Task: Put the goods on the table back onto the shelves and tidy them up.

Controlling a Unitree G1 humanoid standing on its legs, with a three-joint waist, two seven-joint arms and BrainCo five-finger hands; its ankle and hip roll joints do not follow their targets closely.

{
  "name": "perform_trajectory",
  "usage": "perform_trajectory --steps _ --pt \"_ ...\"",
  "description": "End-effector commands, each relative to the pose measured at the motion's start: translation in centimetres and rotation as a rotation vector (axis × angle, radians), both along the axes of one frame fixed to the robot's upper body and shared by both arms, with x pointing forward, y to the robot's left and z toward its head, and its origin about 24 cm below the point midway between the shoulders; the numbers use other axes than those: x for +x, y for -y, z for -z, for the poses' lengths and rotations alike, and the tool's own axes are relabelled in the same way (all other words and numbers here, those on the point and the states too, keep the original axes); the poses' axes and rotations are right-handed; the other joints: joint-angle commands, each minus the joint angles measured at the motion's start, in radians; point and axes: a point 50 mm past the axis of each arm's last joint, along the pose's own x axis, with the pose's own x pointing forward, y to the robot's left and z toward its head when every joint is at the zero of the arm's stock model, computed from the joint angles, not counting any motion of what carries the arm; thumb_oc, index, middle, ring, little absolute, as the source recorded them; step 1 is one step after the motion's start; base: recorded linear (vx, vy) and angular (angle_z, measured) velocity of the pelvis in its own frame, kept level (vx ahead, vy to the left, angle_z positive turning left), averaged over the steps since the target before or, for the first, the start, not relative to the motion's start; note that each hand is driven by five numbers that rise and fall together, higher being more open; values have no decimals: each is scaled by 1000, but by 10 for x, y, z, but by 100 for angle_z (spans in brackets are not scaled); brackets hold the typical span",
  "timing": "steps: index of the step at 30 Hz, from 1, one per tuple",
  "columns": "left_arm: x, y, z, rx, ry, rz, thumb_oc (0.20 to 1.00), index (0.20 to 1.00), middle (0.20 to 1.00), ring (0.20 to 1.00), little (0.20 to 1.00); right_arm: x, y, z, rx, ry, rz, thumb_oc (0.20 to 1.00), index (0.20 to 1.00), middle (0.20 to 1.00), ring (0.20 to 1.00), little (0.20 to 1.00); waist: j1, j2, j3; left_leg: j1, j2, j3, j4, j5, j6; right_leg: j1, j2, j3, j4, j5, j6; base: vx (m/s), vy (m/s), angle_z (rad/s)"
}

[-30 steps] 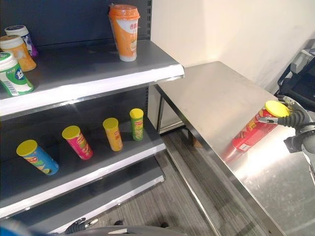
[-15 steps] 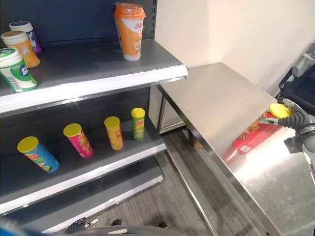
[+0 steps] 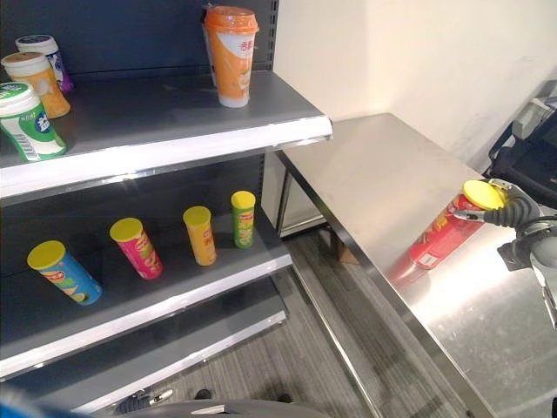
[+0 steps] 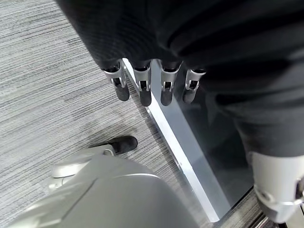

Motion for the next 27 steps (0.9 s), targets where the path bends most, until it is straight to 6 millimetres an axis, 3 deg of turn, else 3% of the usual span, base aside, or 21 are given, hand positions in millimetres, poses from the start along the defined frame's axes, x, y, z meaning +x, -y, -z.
perform_trajectory --steps 1,5,10,12,15,19,21,23,25,26,27 --pt "17 -16 -7 51 30 30 1000 1000 1000 1000 1000 10 -7 -25 -22 86 -45 200 200 200 200 200 40 -2 21 105 80 59 15 -111 -87 -30 -3 10 40 -104 17 0 0 0" --pt "13 -21 -7 64 24 -10 1000 1000 1000 1000 1000 3 -8 -31 -33 159 -34 200 200 200 200 200 35 0 21 107 81 59 16 -113 -87 -29 0 13 40 -107 15 2 -10 0" --pt "12 -30 -11 98 45 -76 1000 1000 1000 1000 1000 -13 -22 -55 -36 421 -41 200 200 200 200 200 31 7 29 96 91 42 47 -129 -84 -32 10 26 47 -121 7 6 -53 3" --pt "19 -30 -13 98 86 -104 1000 1000 1000 1000 1000 -17 -40 -75 -29 603 -91 200 200 200 200 200 45 4 55 38 73 -18 139 -155 -76 -46 8 38 59 -126 -2 -77 -70 -2" --pt "24 -29 -14 95 115 -134 1000 1000 1000 1000 1000 -22 -45 -80 -40 661 -100 200 200 200 200 200 47 -1 71 -14 57 -43 199 -167 -80 -55 1 26 66 -129 -6 -68 3 25" --pt "26 -32 -17 101 143 -153 1000 1000 1000 1000 1000 -27 -59 -87 -48 729 -152 200 200 200 200 200 49 -5 87 -56 121 -48 228 -138 -104 -59 -16 9 72 -127 -1 -55 90 38" --pt "33 -34 -20 113 179 -164 1000 1000 1000 1000 1000 -30 -71 -92 -45 765 -204 200 200 200 200 200 36 0 91 -40 209 -50 226 -64 -102 -87 -60 6 86 -121 18 -85 405 32" --pt "33 -34 -20 115 180 -166 1000 1000 1000 1000 1000 -31 -72 -91 -45 767 -207 200 200 200 200 200 35 10 86 -20 230 -51 208 -42 -113 -98 -64 10 93 -122 24 -27 287 27" --pt "34 -34 -20 125 183 -157 1000 1000 1000 1000 1000 -35 -76 -95 -45 793 -222 200 200 200 200 200 27 39 72 -1 244 -104 178 -14 -143 -112 -86 15 101 -109 50 7 374 12" --pt "36 -32 -20 118 185 -151 1000 1000 1000 1000 1000 -37 -79 -95 -43 800 -232 200 200 200 200 200 17 50 64 3 237 -109 164 -35 -147 -112 -103 14 101 -102 60 25 610 36" --pt "38 -31 -20 122 178 -109 1000 1000 1000 1000 1000 -41 -76 -96 -26 831 -208 200 200 200 200 200 3 63 50 17 213 -79 130 -112 -141 -107 -150 10 88 -72 85 13 617 39"
